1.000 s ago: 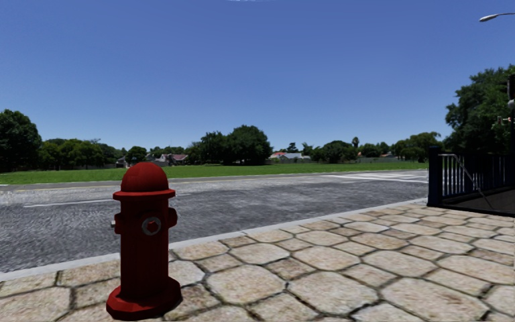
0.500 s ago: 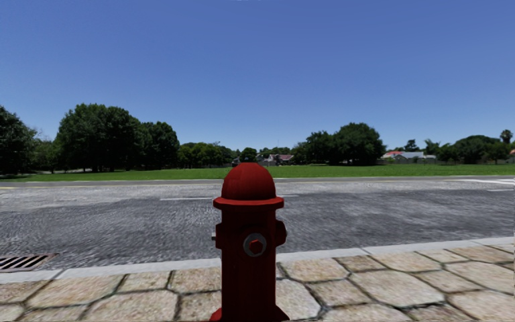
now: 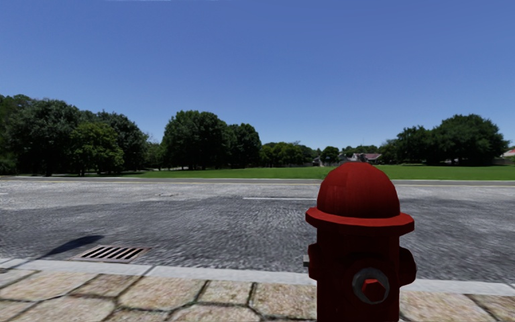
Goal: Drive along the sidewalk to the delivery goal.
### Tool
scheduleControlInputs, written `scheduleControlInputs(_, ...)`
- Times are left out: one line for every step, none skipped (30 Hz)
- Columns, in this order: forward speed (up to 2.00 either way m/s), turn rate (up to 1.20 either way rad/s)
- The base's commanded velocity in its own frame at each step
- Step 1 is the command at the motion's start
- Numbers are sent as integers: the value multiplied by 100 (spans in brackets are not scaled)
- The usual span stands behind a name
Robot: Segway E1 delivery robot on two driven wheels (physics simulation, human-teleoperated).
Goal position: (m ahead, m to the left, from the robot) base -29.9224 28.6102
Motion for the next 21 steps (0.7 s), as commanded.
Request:
scheduleControlInputs(0, 0)
scheduleControlInputs(0, 0)
scheduleControlInputs(0, 0)
scheduleControlInputs(0, 0)
scheduleControlInputs(0, 0)
scheduleControlInputs(0, 0)
scheduleControlInputs(0, 0)
scheduleControlInputs(0, 0)
scheduleControlInputs(0, 0)
scheduleControlInputs(-1, 3)
scheduleControlInputs(-67, 57)
scheduleControlInputs(-67, 57)
scheduleControlInputs(-67, 57)
scheduleControlInputs(-68, 57)
scheduleControlInputs(-68, 57)
scheduleControlInputs(-69, 57)
scheduleControlInputs(-70, 57)
scheduleControlInputs(-71, 57)
scheduleControlInputs(-71, 57)
scheduleControlInputs(-73, 57)
scheduleControlInputs(-73, 57)
